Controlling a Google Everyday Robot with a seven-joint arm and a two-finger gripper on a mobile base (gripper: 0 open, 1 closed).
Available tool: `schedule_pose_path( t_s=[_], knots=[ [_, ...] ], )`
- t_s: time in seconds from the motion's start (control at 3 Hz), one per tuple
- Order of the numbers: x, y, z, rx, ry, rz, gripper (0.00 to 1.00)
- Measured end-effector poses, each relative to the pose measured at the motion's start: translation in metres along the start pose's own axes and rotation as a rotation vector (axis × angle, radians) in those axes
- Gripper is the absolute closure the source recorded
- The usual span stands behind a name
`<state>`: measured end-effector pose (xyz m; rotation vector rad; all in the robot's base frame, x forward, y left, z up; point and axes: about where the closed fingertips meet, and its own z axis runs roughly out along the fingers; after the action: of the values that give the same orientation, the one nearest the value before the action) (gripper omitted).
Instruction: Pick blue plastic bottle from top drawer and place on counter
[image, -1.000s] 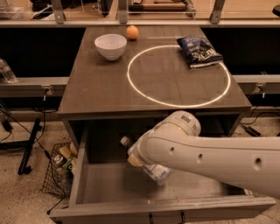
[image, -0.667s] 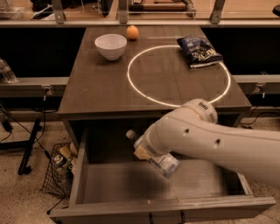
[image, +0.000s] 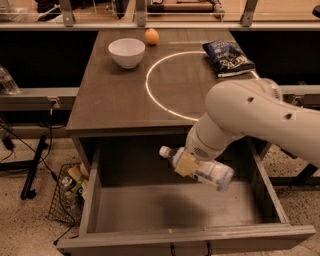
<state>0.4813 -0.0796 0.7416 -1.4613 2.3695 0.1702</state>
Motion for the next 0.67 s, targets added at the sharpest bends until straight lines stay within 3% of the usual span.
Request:
schedule_pose_path(
  t_s=[0.67],
  knots=[
    [0.024, -0.010, -0.057, -0.065, 0.066, -0.284, 1.00]
  ],
)
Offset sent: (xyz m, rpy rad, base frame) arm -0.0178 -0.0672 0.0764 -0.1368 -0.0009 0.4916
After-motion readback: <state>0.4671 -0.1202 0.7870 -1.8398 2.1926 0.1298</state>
